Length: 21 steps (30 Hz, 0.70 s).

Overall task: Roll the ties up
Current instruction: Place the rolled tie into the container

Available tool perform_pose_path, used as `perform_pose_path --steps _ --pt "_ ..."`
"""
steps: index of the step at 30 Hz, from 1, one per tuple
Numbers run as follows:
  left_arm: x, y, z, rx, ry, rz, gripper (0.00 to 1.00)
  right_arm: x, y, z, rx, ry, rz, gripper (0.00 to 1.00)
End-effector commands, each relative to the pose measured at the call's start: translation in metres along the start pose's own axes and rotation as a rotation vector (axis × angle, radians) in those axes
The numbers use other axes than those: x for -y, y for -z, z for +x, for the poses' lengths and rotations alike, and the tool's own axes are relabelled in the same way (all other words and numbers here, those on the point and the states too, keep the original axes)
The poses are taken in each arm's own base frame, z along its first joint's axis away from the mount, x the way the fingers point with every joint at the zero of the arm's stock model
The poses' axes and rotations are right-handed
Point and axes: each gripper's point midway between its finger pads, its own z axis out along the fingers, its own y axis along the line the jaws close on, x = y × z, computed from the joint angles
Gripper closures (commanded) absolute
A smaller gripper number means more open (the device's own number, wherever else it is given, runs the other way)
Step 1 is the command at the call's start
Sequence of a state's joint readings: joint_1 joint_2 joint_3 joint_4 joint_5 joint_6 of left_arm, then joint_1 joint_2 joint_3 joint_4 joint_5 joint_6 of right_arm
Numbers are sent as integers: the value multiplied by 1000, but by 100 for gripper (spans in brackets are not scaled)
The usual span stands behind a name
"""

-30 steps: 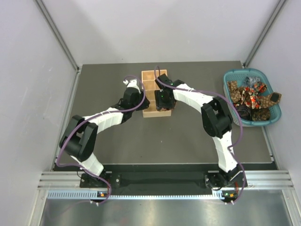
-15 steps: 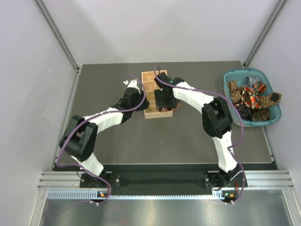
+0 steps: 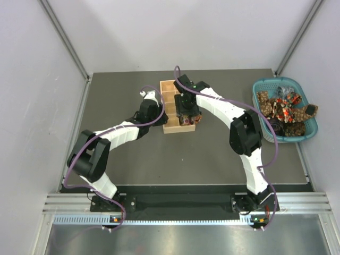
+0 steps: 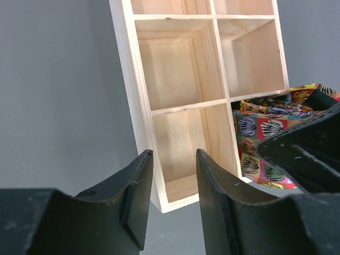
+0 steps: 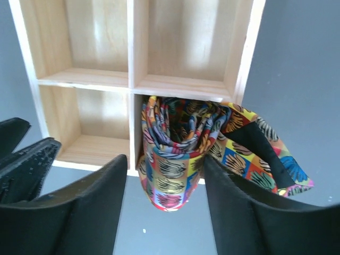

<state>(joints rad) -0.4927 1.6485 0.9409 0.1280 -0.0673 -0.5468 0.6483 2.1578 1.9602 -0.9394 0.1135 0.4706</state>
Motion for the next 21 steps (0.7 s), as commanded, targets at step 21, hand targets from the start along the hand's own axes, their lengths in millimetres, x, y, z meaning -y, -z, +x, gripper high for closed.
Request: perform_pose_path --steps 21 --pt "15 7 -24 53 -42 37 57 0 -45 8 -54 56 28 58"
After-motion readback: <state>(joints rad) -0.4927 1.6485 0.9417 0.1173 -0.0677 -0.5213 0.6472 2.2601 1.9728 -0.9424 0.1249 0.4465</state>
